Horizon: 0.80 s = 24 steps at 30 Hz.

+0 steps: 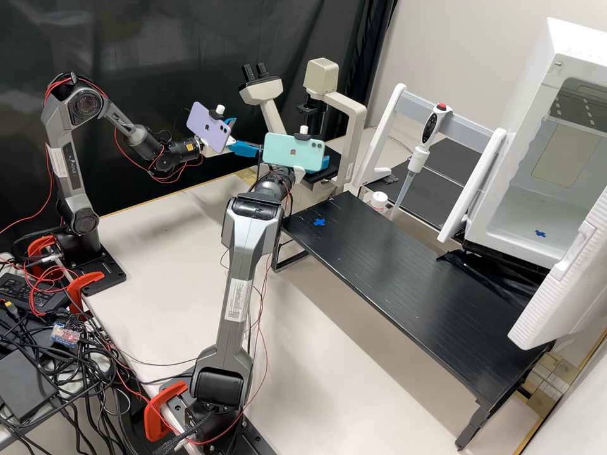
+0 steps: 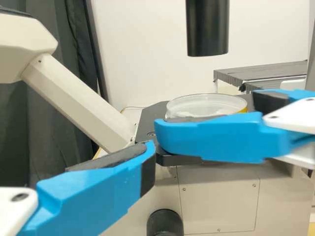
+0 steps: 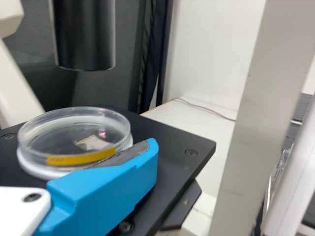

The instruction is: Move the petri dish to the microscope

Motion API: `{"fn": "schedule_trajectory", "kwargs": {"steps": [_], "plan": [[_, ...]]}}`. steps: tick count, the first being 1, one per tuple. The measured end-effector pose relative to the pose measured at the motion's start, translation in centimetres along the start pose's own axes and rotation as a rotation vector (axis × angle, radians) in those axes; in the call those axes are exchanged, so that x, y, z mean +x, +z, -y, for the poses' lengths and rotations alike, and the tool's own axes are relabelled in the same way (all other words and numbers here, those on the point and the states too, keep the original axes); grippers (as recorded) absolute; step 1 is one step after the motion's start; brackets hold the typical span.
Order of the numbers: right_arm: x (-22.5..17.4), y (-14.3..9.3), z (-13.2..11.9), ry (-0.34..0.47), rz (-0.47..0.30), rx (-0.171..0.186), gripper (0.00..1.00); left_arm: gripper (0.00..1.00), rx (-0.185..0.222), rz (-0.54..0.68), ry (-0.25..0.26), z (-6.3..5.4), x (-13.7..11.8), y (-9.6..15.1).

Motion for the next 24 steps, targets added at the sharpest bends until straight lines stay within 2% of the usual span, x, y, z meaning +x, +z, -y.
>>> {"fn": "schedule_trajectory", "kwargs": {"steps": [1,2,4,6,7,12,13,15,19,22,24], "plan": [[-0.3,-0.1,-0.1,0.005,-0.012,0.000,1.00,1.00,0.000,0.000,0.000,0.0,0.0,0.0],[-1.1,0.0,0.0,0.004,-0.022,0.015,1.00,1.00,0.000,0.000,0.000,0.0,0.0,0.0],[-2.6,0.2,0.1,-0.001,-0.049,-0.022,1.00,1.00,0.000,0.000,0.000,0.0,0.0,0.0],[-3.7,0.3,0.2,-0.004,-0.067,-0.025,1.00,1.00,0.000,0.000,0.000,0.0,0.0,0.0],[-5.5,0.6,0.1,-0.003,-0.104,-0.041,1.00,1.00,0.000,0.000,0.000,0.0,0.0,0.0],[-10.1,2.0,0.2,0.004,-0.149,-0.017,1.00,1.00,0.000,0.000,0.000,0.0,0.0,0.0],[-10.9,2.3,0.2,0.009,-0.155,-0.022,1.00,1.00,0.000,0.000,0.000,0.0,0.0,0.0],[-12.9,3.0,0.0,0.038,-0.178,-0.024,1.00,1.00,0.000,0.000,0.000,0.0,0.0,0.0],[-16.5,4.4,-0.9,0.116,-0.241,-0.052,1.00,1.00,0.000,0.000,0.000,0.0,0.0,0.0],[-19.2,5.4,-2.0,0.211,-0.290,-0.071,1.00,1.00,0.000,0.000,0.000,0.0,0.0,0.0],[-20.5,6.4,-2.5,0.271,-0.303,-0.070,1.00,1.00,0.000,0.000,0.000,0.0,0.0,0.0]]}}
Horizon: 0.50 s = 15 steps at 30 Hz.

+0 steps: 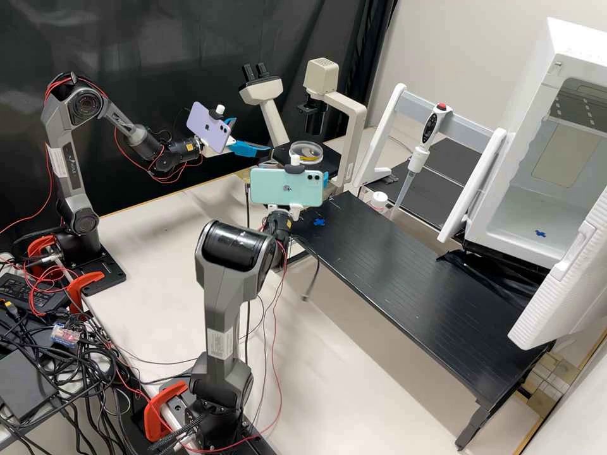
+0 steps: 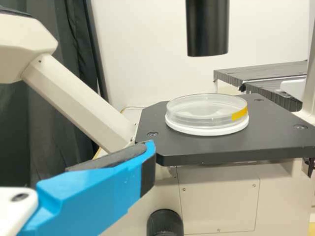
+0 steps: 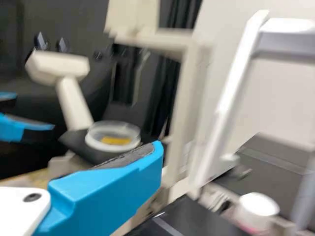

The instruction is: Move the petri dish to the microscope

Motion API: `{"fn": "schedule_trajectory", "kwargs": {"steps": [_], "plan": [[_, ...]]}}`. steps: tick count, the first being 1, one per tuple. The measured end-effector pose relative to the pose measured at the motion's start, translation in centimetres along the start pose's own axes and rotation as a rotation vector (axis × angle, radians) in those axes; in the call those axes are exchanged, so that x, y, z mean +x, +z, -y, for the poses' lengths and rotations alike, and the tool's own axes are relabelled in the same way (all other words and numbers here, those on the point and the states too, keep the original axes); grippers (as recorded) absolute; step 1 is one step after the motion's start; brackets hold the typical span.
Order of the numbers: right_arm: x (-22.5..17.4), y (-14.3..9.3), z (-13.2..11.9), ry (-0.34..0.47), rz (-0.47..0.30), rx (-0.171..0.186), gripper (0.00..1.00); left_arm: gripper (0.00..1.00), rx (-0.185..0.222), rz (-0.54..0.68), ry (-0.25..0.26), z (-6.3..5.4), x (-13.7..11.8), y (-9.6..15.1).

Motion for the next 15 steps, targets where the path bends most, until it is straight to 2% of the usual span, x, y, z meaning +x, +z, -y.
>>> {"fn": "schedule_trajectory", "kwargs": {"steps": [4,7,10,15], "plan": [[-2.7,1.1,-1.4,0.114,0.015,-0.034,1.00,1.00,0.000,0.000,0.000,0.0,0.0,0.0],[-4.7,2.2,-2.1,0.184,0.076,-0.075,1.00,1.00,0.000,0.000,0.000,0.0,0.0,0.0],[-6.1,3.6,-2.7,0.216,0.143,-0.086,1.00,1.00,0.000,0.000,0.000,0.0,0.0,0.0],[-7.8,5.8,-3.7,0.261,0.231,-0.003,1.00,1.00,0.000,0.000,0.000,0.0,0.0,0.0]]}}
